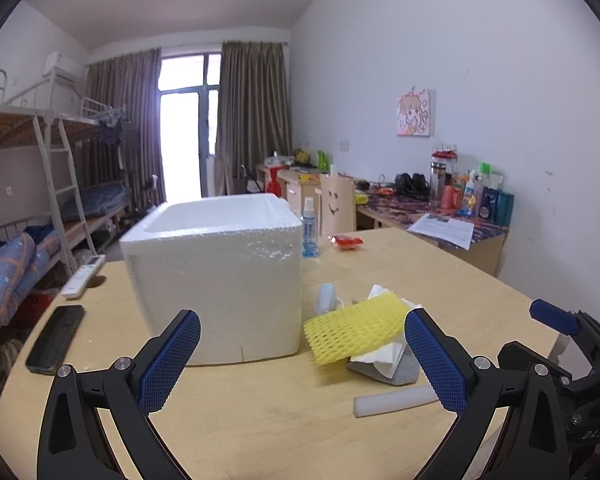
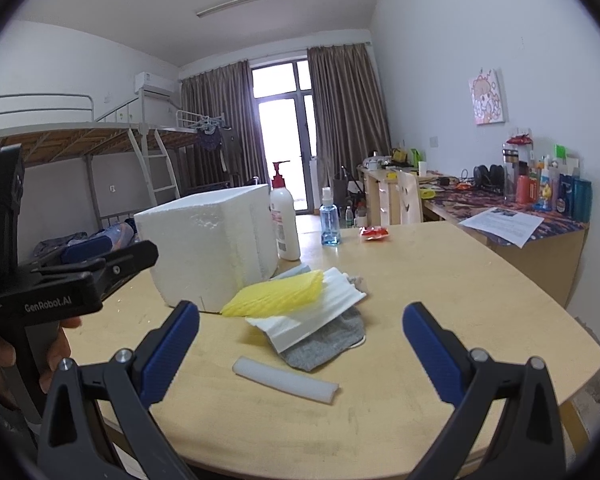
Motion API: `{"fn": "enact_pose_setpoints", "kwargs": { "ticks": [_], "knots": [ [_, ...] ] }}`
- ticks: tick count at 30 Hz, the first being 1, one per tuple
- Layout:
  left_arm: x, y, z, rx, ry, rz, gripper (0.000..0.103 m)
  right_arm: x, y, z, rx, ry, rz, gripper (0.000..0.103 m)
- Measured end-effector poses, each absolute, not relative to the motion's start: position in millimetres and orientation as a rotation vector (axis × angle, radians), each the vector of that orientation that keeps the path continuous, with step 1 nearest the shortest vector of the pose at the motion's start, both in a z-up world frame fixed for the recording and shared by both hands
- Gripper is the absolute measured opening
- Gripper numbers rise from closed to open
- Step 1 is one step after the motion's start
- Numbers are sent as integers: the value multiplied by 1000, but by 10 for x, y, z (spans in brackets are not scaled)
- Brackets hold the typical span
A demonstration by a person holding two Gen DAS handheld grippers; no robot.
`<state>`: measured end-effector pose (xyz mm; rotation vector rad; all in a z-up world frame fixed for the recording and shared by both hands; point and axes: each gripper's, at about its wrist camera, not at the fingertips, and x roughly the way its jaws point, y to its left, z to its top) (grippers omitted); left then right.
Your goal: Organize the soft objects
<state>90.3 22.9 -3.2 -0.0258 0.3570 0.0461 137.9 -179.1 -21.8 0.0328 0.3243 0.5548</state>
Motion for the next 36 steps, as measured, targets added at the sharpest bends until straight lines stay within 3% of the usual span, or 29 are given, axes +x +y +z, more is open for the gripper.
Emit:
{"fn": "enact_pose_setpoints", "kwargs": {
  "ticks": [23,36],
  "knots": [
    [1701,53,-375,-1,549,-115,102,2067,-1934,-481,71,487,481,103],
    [1973,-368,-542,156,612,-185,95,2181,-2059,-605,76,527,474,103]
  ]
}}
